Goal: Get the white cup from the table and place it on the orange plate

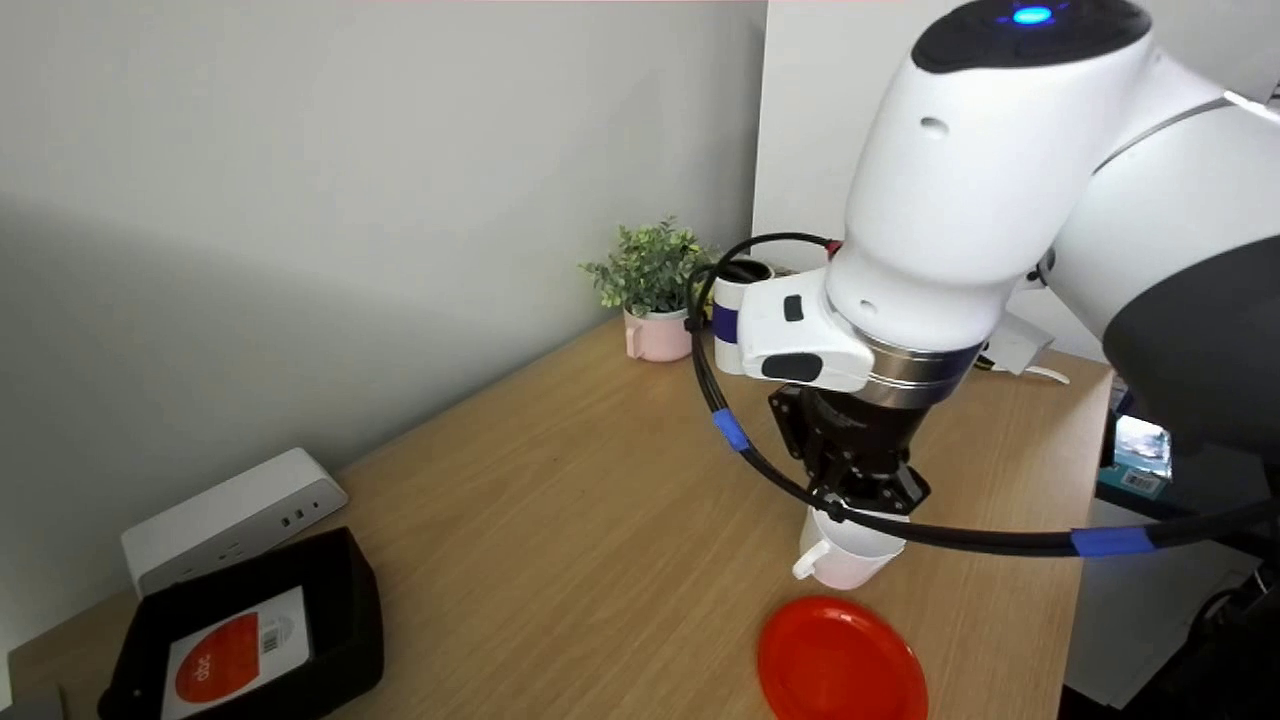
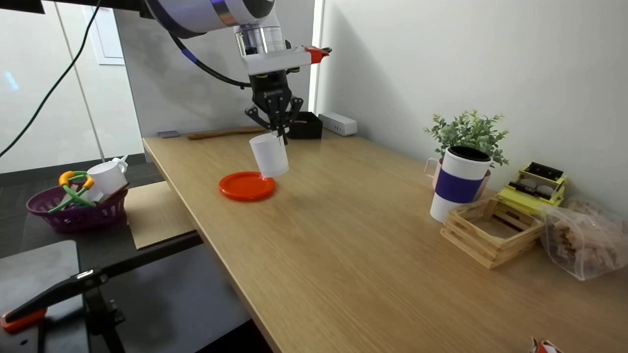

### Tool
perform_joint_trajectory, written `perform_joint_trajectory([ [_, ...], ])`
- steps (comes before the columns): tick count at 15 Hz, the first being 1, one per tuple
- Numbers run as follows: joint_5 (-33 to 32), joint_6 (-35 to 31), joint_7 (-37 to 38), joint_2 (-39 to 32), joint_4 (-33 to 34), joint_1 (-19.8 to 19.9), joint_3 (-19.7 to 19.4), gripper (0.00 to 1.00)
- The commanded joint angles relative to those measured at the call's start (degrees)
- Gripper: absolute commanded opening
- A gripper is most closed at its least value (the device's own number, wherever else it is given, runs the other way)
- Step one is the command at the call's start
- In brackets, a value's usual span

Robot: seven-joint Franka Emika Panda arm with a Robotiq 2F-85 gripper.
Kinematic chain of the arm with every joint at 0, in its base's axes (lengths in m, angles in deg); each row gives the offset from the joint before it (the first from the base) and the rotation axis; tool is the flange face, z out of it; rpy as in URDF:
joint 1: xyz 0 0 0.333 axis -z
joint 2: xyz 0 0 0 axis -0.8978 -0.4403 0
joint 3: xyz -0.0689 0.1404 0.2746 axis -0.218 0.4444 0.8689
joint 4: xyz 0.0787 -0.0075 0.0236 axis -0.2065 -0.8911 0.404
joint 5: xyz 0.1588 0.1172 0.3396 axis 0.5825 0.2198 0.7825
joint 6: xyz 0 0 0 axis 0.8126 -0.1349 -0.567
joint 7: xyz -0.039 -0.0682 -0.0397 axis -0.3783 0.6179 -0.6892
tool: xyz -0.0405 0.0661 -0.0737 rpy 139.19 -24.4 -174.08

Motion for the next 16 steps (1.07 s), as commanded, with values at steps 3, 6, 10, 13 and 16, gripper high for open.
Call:
perform_joint_trajectory([
  [3,12.85,-3.26,-23.14,0.39,-2.32,6.97,4.90,0.01],
  [6,19.25,-0.23,-32.67,0.09,-1.10,8.17,5.76,0.01],
  [10,21.00,2.24,-36.98,0.37,-0.60,7.04,5.05,0.01],
  [13,20.39,5.77,-38.12,-0.70,1.64,6.23,4.70,0.01],
  [16,19.34,9.87,-37.97,-1.60,4.18,5.04,4.35,0.01],
])
